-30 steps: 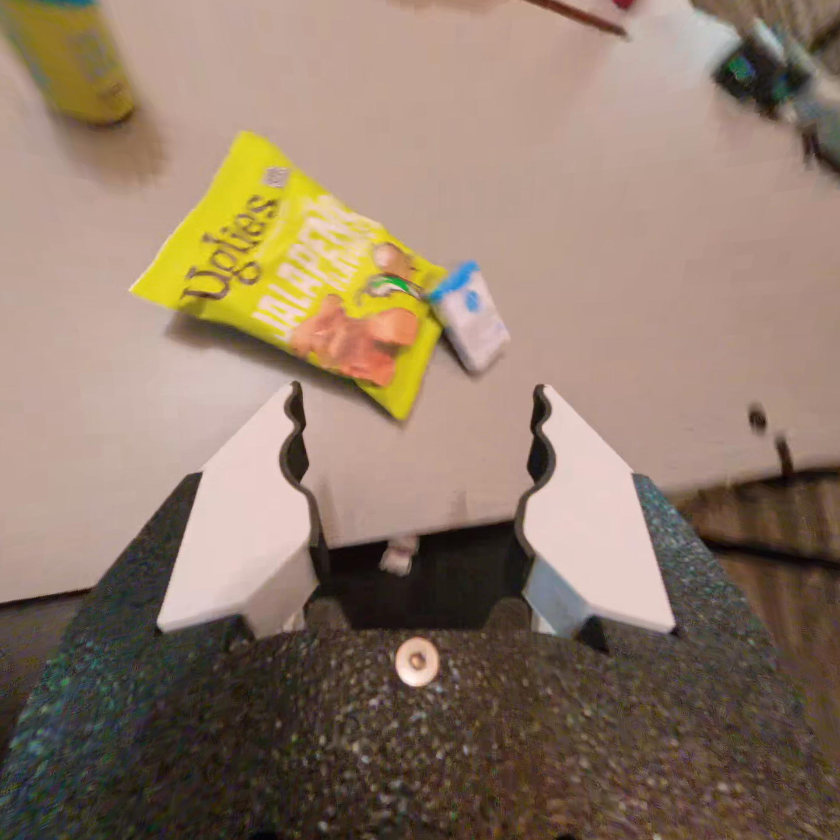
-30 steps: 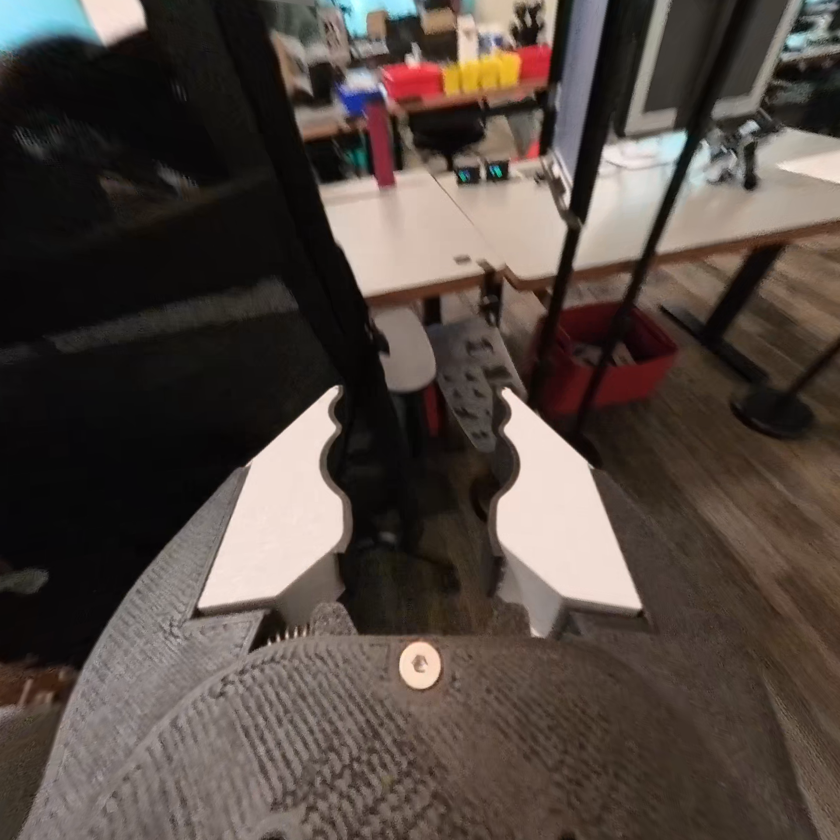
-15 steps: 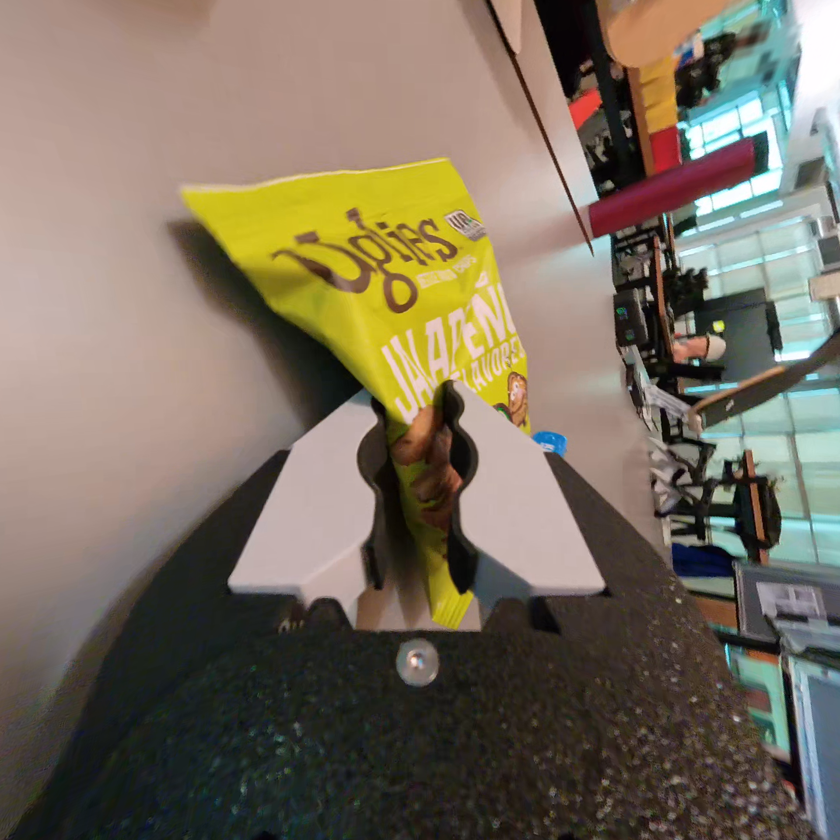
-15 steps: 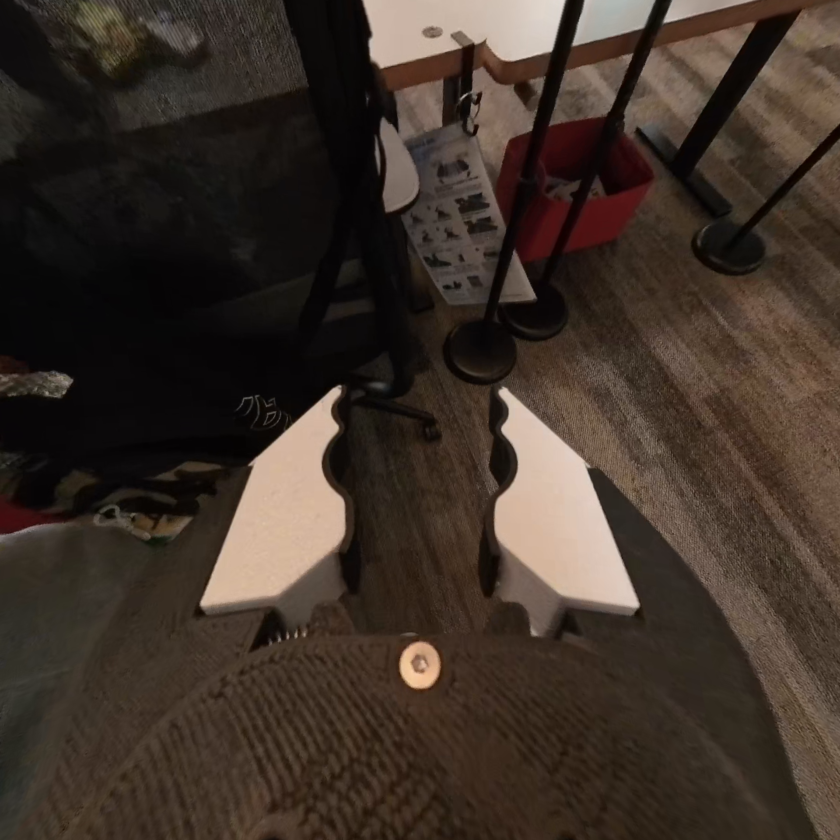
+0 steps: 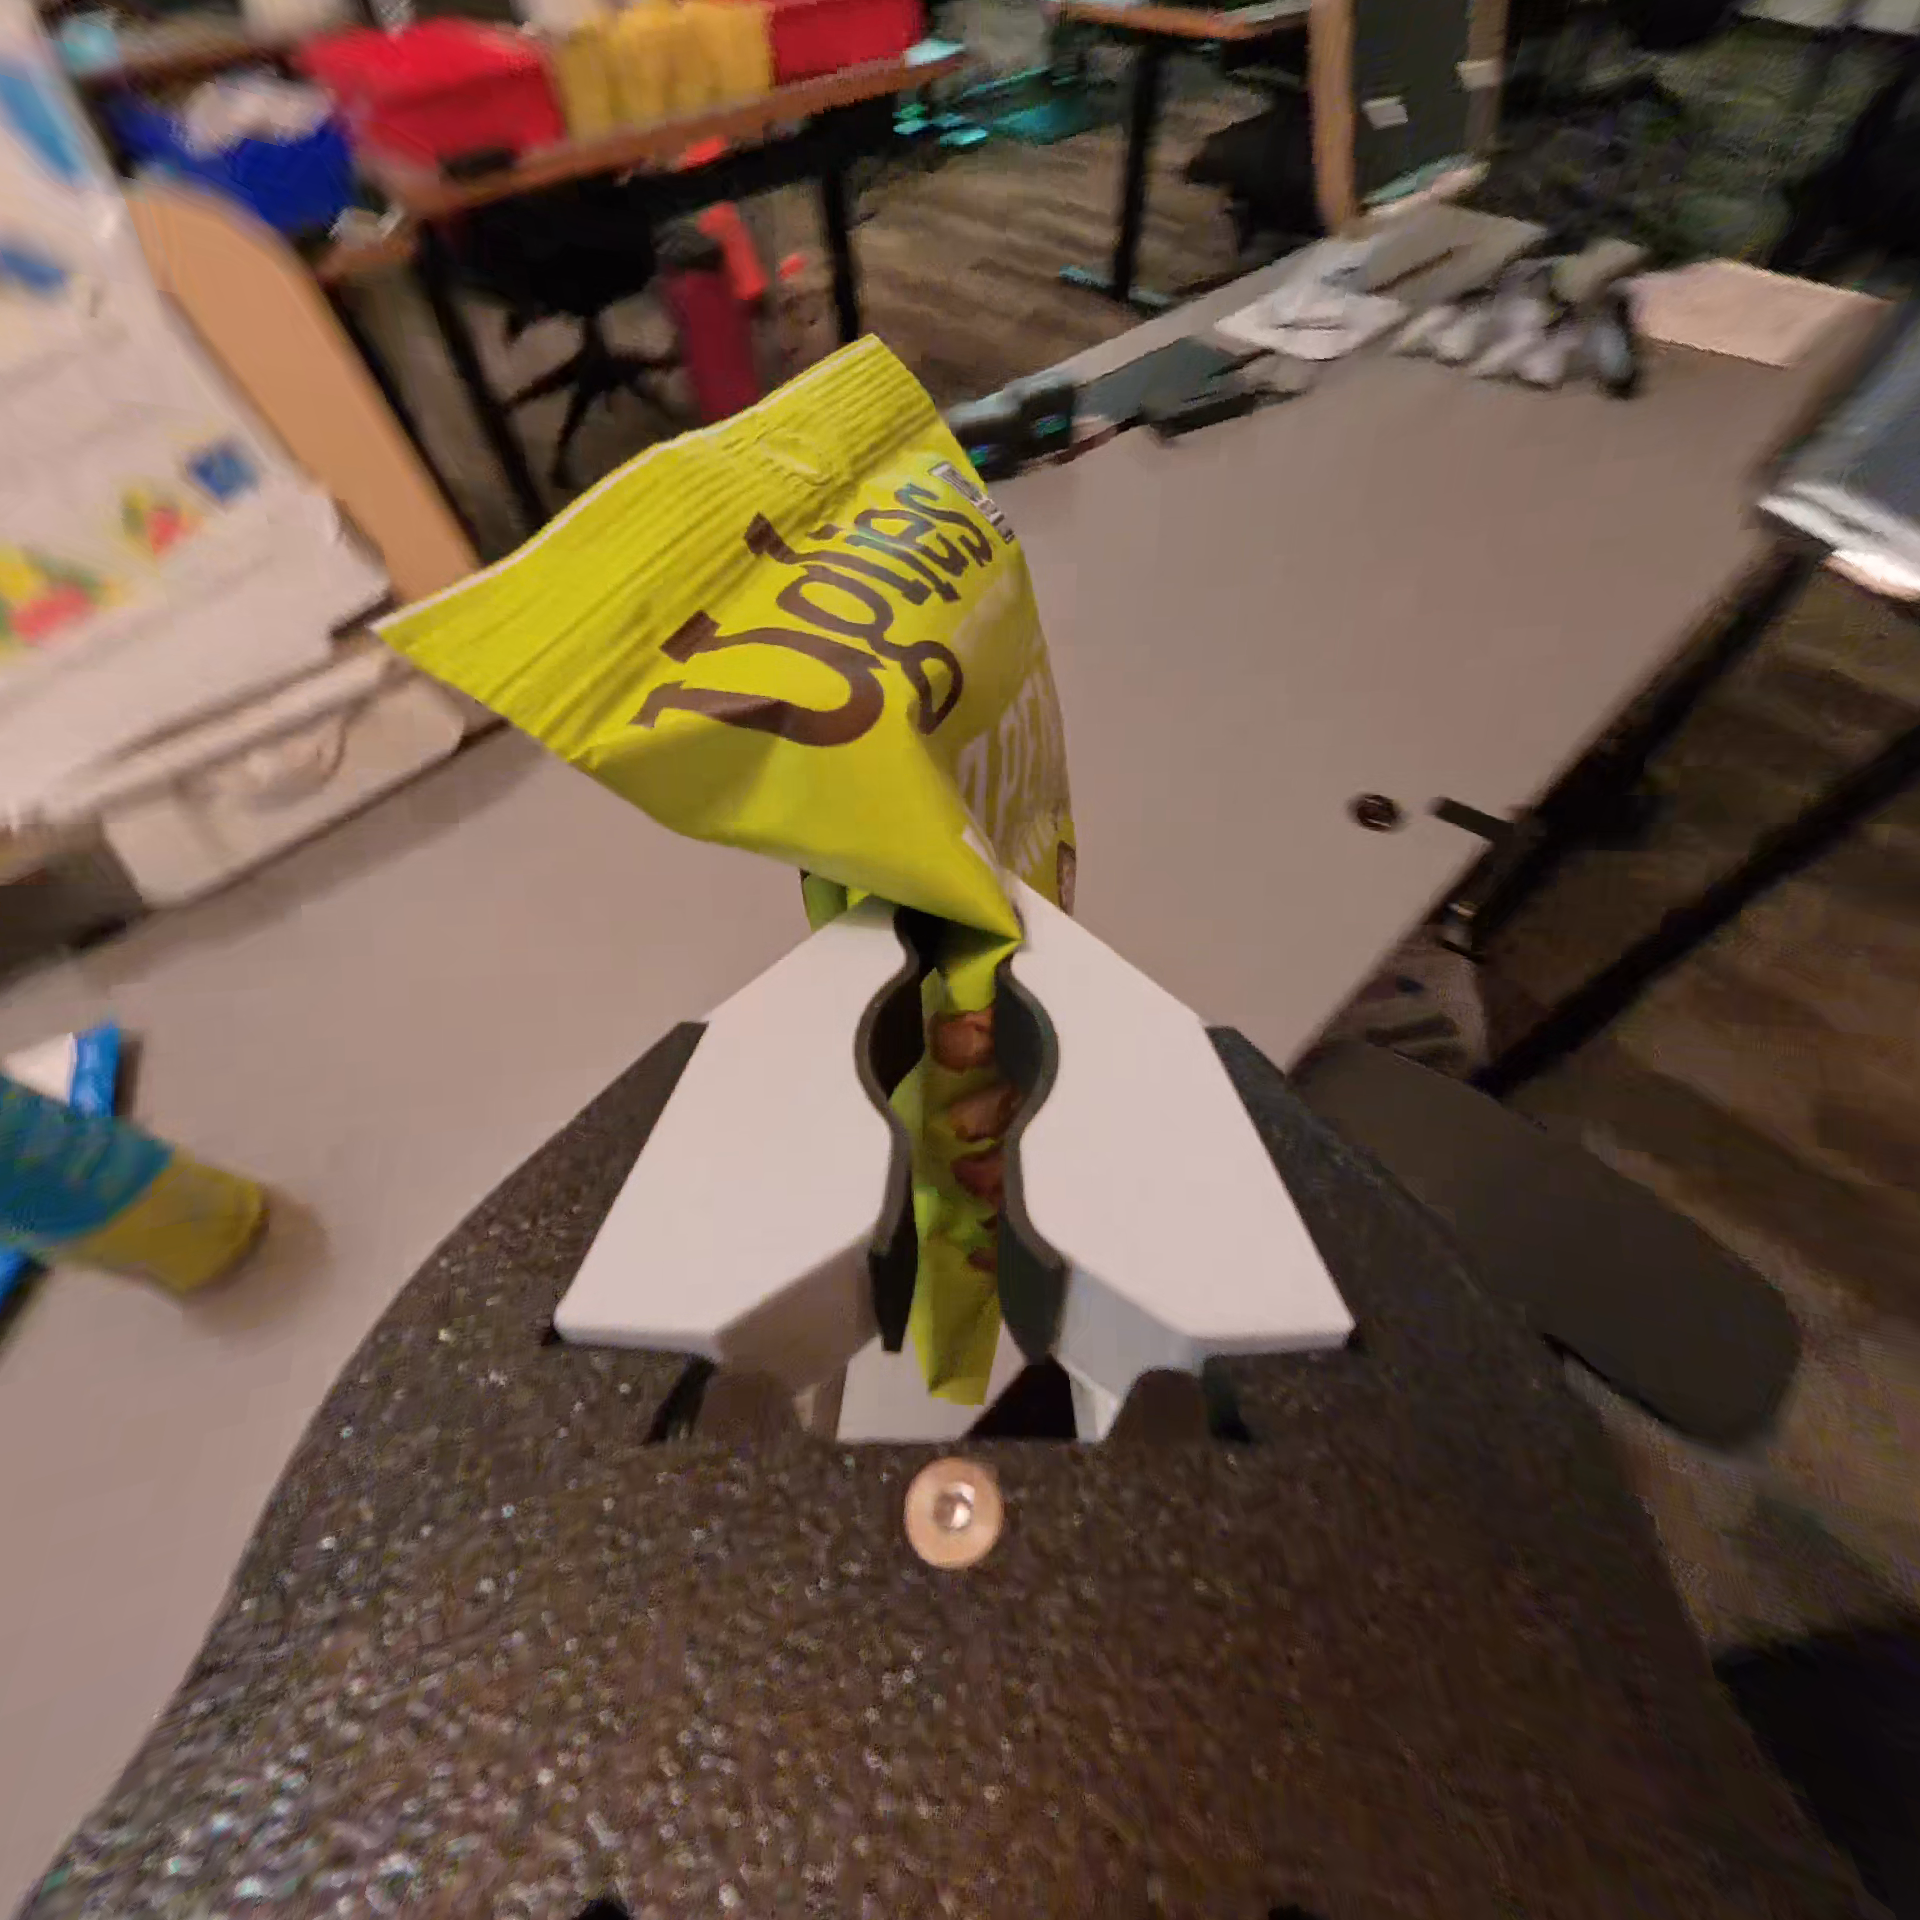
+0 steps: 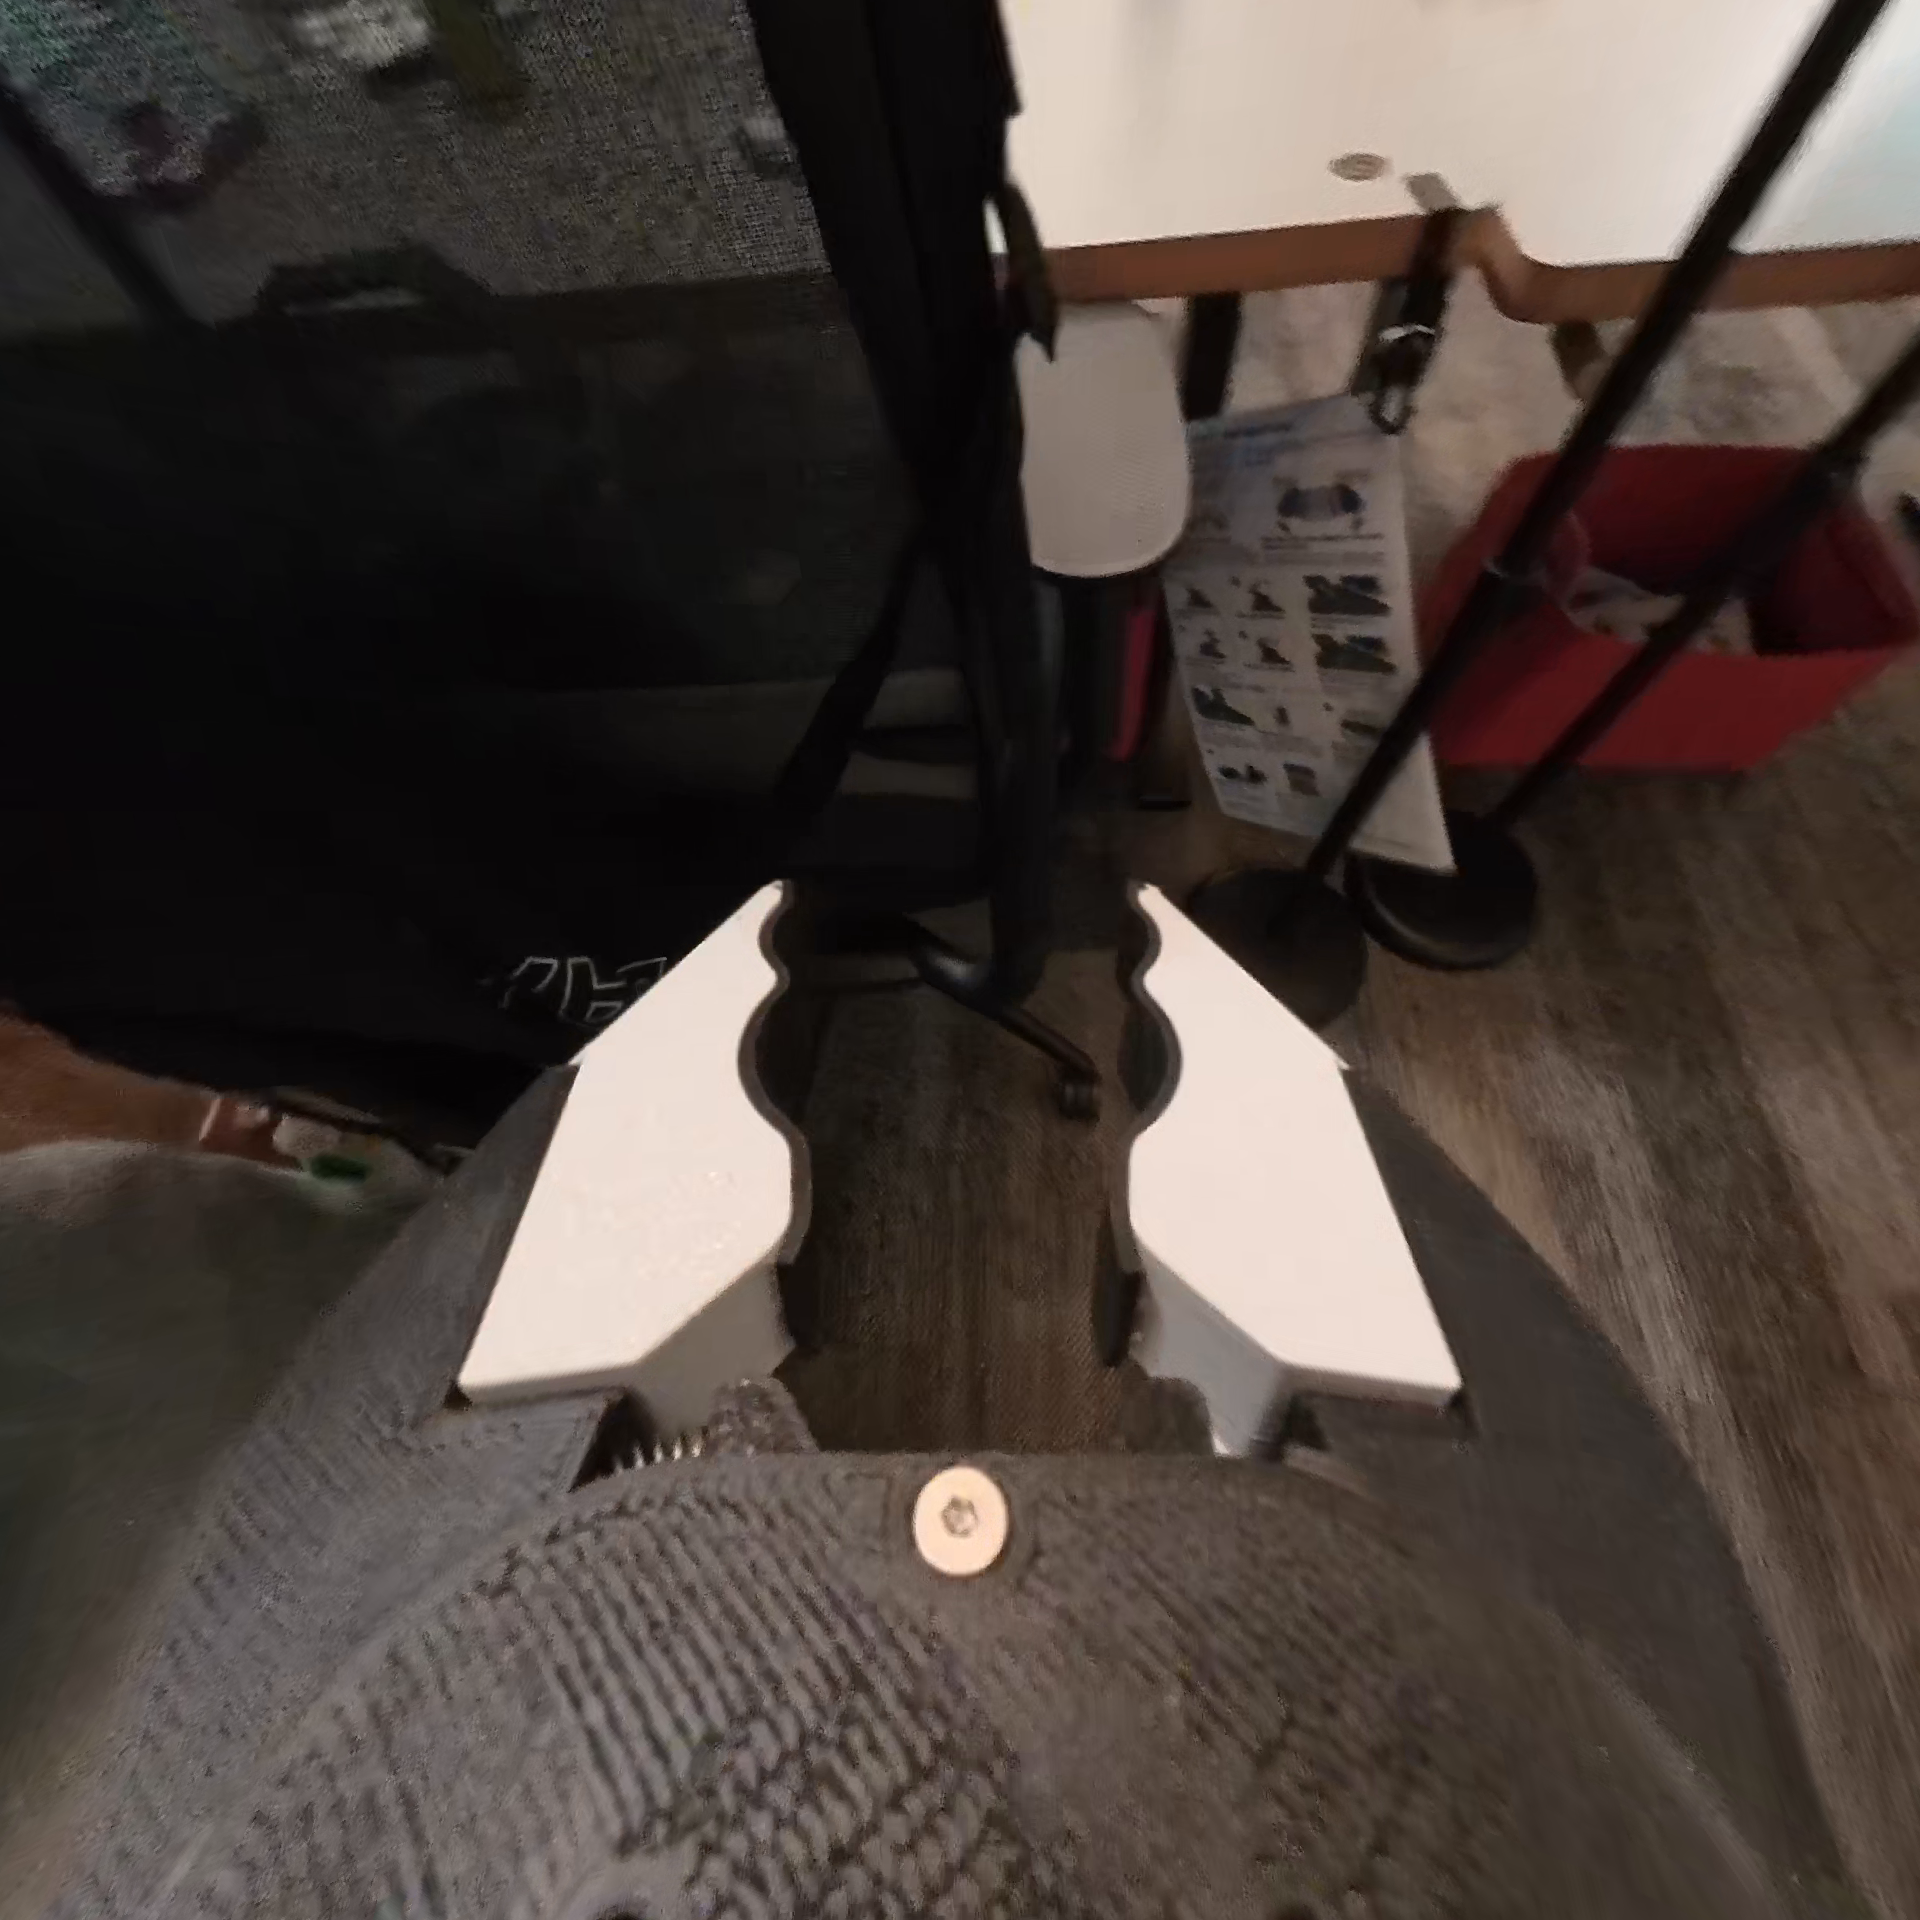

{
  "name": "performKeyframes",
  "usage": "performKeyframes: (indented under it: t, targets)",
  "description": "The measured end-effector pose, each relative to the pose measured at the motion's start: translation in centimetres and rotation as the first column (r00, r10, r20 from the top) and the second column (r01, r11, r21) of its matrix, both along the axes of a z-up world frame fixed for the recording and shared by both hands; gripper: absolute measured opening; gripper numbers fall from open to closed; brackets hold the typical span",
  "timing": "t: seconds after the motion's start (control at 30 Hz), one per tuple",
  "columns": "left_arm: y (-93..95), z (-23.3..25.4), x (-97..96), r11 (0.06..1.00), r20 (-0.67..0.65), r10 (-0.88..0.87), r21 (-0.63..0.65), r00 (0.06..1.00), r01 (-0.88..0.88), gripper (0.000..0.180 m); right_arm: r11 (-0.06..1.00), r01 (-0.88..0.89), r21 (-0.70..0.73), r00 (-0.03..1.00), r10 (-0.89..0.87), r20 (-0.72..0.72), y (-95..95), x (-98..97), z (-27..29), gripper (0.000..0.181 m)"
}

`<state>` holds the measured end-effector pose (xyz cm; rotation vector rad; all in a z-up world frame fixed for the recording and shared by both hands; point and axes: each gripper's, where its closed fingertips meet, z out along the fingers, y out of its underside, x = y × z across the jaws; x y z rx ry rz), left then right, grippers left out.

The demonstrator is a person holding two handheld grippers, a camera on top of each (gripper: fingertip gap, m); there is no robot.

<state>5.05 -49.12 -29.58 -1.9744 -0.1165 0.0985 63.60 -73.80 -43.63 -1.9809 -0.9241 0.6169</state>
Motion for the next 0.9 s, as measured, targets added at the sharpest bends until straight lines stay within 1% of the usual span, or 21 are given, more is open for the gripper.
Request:
performKeyframes:
  t: [0.03, 0.13, 0.2, 0.27, 0.33, 0.4, 0.47, 0.53, 0.57, 0.6, 0.63, 0.67, 0.7, 0.73, 0.77, 0.83, 0.87, 0.9]
  targets:
    - [-1.3, 2.3, 2.5, 0.998, -0.049, -0.065, 0.002, 0.997, 0.066, 0.003, 0.998, -0.068, 0.005, 0.998, 0.068, -0.008, 0.3, -0.2, -0.5, 0.059]
    - [-7.1, 9.3, 10.1, 0.975, -0.193, -0.221, -0.014, 0.956, 0.222, 0.003, 0.952, -0.307, 0.016, 0.951, 0.307, -0.02, 0.6, -0.6, -2.7, 0.058]
    - [-12.2, 14.4, 14.3, 0.97, -0.272, -0.237, -0.011, 0.933, 0.243, 0.004, 0.886, -0.458, 0.063, 0.885, 0.462, -0.053, 0.6, -1.0, -3.8, 0.057]
    - [-18.2, 19.6, 17.9, 0.984, -0.371, -0.157, 0.018, 0.915, 0.176, 0.003, 0.789, -0.599, 0.14, 0.792, 0.609, -0.044, 0.3, -1.2, -5.0, 0.06]
    - [-24.6, 23.8, 21.8, 0.993, -0.439, -0.026, 0.095, 0.898, 0.075, 0.004, 0.655, -0.721, 0.226, 0.681, 0.731, 0.053, -0.2, -1.3, -6.5, 0.063]
    - [-31.0, 25.8, 25.7, 0.986, -0.462, 0.119, 0.159, 0.879, -0.05, 0.004, 0.526, -0.794, 0.306, 0.581, 0.804, 0.126, -1.2, -1.7, -7.1, 0.066]
    - [-37.2, 25.8, 29.8, 0.961, -0.446, 0.26, 0.209, 0.856, -0.183, 0.004, 0.466, -0.823, 0.324, 0.522, 0.846, 0.11, -2.6, -2.6, -6.8, 0.066]
    - [-42.6, 24.0, 33.9, 0.925, -0.412, 0.377, 0.219, 0.83, -0.312, 0.004, 0.413, -0.838, 0.357, 0.47, 0.878, 0.089, -4.6, -4.2, -6.2, 0.06]
    - [-44.9, 22.4, 36.0, 0.904, -0.393, 0.427, 0.21, 0.814, -0.373, 0.004, 0.38, -0.844, 0.379, 0.447, 0.889, 0.103, -5.5, -5.2, -6.3, 0.062]
    - [-46.8, 20.6, 38.1, 0.883, -0.38, 0.469, 0.195, 0.797, -0.427, 0.004, 0.332, -0.863, 0.38, 0.4, 0.909, 0.114, -7.0, -6.2, -7.0, 0.067]
    - [-48.3, 18.6, 40.1, 0.86, -0.357, 0.509, 0.182, 0.783, -0.476, 0.004, 0.293, -0.882, 0.368, 0.361, 0.923, 0.13, -8.4, -7.1, -8.1, 0.066]
    - [-49.3, 16.2, 42.0, 0.843, -0.317, 0.537, 0.167, 0.782, -0.511, 0.004, 0.267, -0.892, 0.365, 0.345, 0.923, 0.169, -9.4, -8.2, -9.4, 0.059]
    - [-49.8, 13.6, 43.9, 0.836, -0.268, 0.547, 0.137, 0.793, -0.531, 0.004, 0.233, -0.893, 0.384, 0.336, 0.914, 0.226, -10.0, -9.2, -10.6, 0.053]
    - [-50.1, 10.8, 45.6, 0.831, -0.207, 0.556, 0.1, 0.805, -0.547, 0.005, 0.213, -0.882, 0.421, 0.339, 0.906, 0.253, -10.5, -10.3, -11.1, 0.051]
    - [-50.1, 7.9, 47.4, 0.826, -0.134, 0.563, 0.071, 0.816, -0.558, 0.005, 0.22, -0.869, 0.444, 0.355, 0.902, 0.246, -10.9, -11.4, -11.2, 0.05]
    - [-50.1, 2.1, 50.6, 0.812, 0.011, 0.583, 0.04, 0.813, -0.583, 0.004, 0.252, -0.847, 0.468, 0.379, 0.904, 0.199, -11.7, -13.4, -11.1, 0.059]
    - [-50.0, -0.9, 51.9, 0.8, 0.065, 0.597, 0.023, 0.8, -0.599, 0.004, 0.249, -0.847, 0.469, 0.369, 0.911, 0.183, -12.3, -14.0, -11.2, 0.063]
    - [-50.0, -3.8, 53.0, 0.791, 0.098, 0.609, 0.002, 0.787, -0.612, 0.004, 0.214, -0.85, 0.482, 0.336, 0.924, 0.183, -13.1, -14.4, -11.2, 0.061]
